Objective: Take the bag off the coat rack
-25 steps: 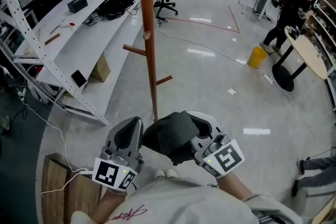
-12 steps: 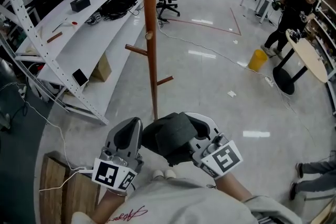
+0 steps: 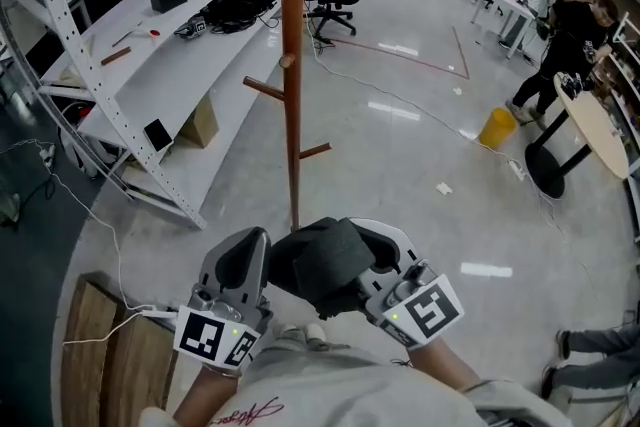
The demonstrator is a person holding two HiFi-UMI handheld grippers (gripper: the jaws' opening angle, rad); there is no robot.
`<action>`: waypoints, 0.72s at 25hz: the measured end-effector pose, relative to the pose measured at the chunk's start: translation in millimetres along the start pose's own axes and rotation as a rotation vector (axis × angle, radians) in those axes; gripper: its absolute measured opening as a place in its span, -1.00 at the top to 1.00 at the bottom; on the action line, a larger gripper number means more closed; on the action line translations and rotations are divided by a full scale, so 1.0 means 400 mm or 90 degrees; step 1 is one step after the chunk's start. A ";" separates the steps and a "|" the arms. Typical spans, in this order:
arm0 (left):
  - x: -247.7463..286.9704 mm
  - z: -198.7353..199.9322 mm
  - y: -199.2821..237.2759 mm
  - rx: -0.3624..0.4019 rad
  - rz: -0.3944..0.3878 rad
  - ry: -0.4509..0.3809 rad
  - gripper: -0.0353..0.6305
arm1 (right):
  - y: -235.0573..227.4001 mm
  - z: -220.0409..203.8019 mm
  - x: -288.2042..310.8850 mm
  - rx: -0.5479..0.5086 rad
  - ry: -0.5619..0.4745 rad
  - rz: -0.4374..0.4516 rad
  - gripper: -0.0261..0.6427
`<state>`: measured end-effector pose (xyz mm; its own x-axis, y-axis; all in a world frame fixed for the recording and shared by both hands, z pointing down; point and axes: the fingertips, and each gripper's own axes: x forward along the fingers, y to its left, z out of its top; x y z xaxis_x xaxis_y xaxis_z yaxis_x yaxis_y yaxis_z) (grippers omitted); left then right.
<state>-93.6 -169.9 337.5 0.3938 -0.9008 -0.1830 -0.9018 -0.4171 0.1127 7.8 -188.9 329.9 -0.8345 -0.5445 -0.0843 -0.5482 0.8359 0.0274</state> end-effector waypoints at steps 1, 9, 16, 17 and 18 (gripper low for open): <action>-0.004 -0.002 -0.005 0.001 0.002 0.000 0.83 | 0.002 0.001 -0.005 -0.003 -0.001 0.003 0.82; -0.060 0.015 -0.007 0.014 0.006 -0.003 0.83 | 0.045 -0.017 -0.033 0.000 0.002 0.005 0.82; -0.161 0.030 -0.041 0.004 -0.017 0.010 0.83 | 0.129 0.003 -0.085 -0.002 -0.001 -0.022 0.82; -0.175 0.031 -0.041 0.001 -0.019 0.010 0.83 | 0.141 0.002 -0.088 -0.002 -0.001 -0.026 0.82; -0.190 0.033 -0.040 0.000 -0.020 0.009 0.83 | 0.153 0.000 -0.092 -0.002 0.000 -0.031 0.82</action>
<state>-111.4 -93.2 336.9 0.4242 -0.8891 -0.1719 -0.8892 -0.4449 0.1068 4.9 -117.9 334.6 -0.8071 -0.5842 -0.0856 -0.5880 0.8084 0.0265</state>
